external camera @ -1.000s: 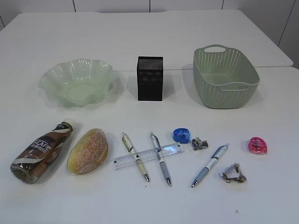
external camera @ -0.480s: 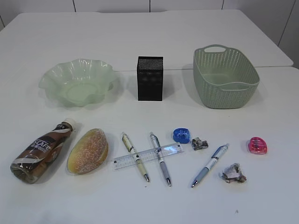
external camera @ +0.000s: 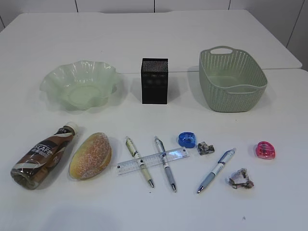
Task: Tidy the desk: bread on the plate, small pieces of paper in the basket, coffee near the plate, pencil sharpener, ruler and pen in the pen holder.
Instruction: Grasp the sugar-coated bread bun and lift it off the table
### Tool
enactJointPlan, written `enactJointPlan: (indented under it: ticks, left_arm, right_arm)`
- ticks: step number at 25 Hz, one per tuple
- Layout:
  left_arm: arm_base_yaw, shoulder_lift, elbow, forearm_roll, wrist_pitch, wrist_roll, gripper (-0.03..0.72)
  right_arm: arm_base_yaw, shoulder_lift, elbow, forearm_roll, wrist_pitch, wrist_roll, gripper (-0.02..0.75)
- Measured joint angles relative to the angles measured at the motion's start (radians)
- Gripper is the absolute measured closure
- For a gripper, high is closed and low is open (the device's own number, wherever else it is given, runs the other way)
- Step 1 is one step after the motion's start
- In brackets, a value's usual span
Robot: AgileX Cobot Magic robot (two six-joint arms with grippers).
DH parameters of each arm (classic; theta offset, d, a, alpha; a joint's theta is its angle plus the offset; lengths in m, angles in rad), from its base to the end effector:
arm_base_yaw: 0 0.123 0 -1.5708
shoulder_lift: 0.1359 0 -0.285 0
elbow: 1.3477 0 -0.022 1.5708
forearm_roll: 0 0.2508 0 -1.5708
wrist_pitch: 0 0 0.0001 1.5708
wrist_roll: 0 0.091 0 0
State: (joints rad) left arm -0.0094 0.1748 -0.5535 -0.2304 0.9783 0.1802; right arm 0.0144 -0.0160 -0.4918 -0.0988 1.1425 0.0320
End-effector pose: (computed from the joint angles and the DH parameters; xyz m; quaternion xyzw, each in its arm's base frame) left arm 0.0210 -0.0175 0.2995 0.0739 0.8543 -0.0715 0.5095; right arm -0.0100 -0.0083 0.2688 0.0118 0.8708 -0.0379 0.4900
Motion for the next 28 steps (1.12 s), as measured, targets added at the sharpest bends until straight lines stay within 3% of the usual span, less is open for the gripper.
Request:
enactJointPlan:
  ticks: [14, 22, 28]
  left_arm:
    - [-0.081, 0.396, -0.25, -0.052, 0.036, 0.045, 0.444]
    - [-0.137, 0.59, -0.264, -0.142, 0.021, 0.105, 0.444]
    - [-0.246, 0.674, -0.266, -0.132, -0.023, 0.106, 0.444]
  right_arm:
    - [0.0, 0.0, 0.0, 0.0, 0.0, 0.0, 0.379]
    - [0.0, 0.0, 0.0, 0.0, 0.0, 0.0, 0.379]
    - [0.0, 0.0, 0.0, 0.0, 0.0, 0.0, 0.379]
